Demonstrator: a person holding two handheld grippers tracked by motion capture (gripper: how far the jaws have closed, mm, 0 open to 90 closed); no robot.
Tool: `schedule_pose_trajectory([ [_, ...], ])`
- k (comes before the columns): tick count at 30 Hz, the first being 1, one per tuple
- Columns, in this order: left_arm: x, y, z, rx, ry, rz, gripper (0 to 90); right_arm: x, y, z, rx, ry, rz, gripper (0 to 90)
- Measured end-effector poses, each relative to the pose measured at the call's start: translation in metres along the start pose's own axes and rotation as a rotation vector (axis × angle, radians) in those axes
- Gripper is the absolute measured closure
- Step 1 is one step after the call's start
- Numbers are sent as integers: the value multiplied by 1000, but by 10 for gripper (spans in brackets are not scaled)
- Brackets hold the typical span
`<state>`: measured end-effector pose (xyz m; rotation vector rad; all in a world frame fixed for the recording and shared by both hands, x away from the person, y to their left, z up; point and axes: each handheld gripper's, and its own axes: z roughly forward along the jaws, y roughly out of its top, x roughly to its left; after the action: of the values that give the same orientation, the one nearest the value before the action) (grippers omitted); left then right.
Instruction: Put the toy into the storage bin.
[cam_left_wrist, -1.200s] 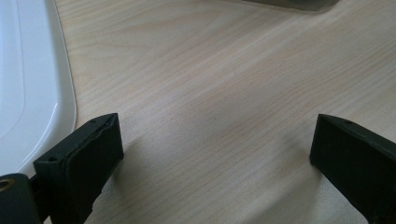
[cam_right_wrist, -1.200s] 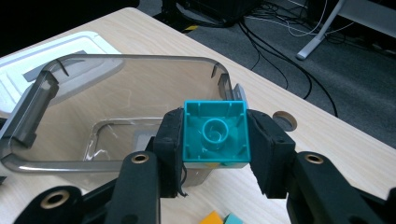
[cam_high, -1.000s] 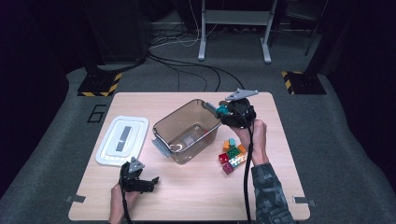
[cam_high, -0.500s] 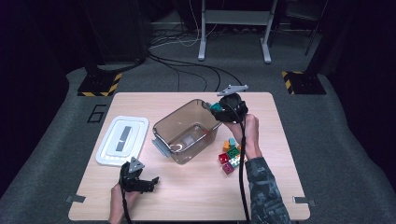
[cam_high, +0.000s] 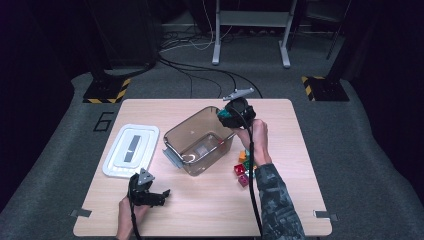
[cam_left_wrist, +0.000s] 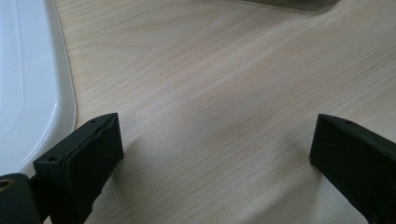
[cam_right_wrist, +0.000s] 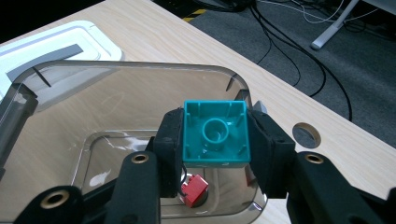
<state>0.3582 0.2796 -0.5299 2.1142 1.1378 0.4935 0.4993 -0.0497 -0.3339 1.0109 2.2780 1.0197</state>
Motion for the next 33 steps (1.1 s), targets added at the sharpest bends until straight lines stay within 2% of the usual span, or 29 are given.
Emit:
schedule_pose_trajectory([
  [2,0,0,0,-1,0,-2,22,0,1,3,9,2,-17,585],
  [4,0,0,0,-1,1,-6,23,2,1,6,25,2,-6,585],
  [8,0,0,0,5,0,-3,22,3,1,12,28,7,-21,582],
  [11,0,0,0,-1,0,-5,23,3,1,13,36,12,-12,578],
  [13,0,0,0,0,0,1,23,4,0,14,43,14,-12,513],
  [16,0,0,0,-2,0,-5,23,5,-1,14,52,12,7,476],
  [18,0,0,0,5,0,4,24,4,-4,12,47,3,1,375],
  [19,0,0,0,5,0,4,24,4,-4,12,47,3,1,375],
  [20,0,0,0,2,0,-2,24,4,-6,10,37,1,26,308],
  [21,0,0,0,2,0,-2,24,4,-6,10,37,1,26,308],
  [22,0,0,0,0,-1,-3,24,3,-9,6,26,-6,33,247],
  [25,0,0,0,-2,1,-3,24,2,-13,1,17,-7,46,208],
  [26,0,0,0,1,1,-3,24,0,-18,-3,8,-8,47,158],
  [30,0,0,0,-2,1,-3,24,-3,-31,-13,-12,-1,65,111],
  [33,0,0,0,2,2,-3,24,-6,-39,-16,-16,7,58,86],
])
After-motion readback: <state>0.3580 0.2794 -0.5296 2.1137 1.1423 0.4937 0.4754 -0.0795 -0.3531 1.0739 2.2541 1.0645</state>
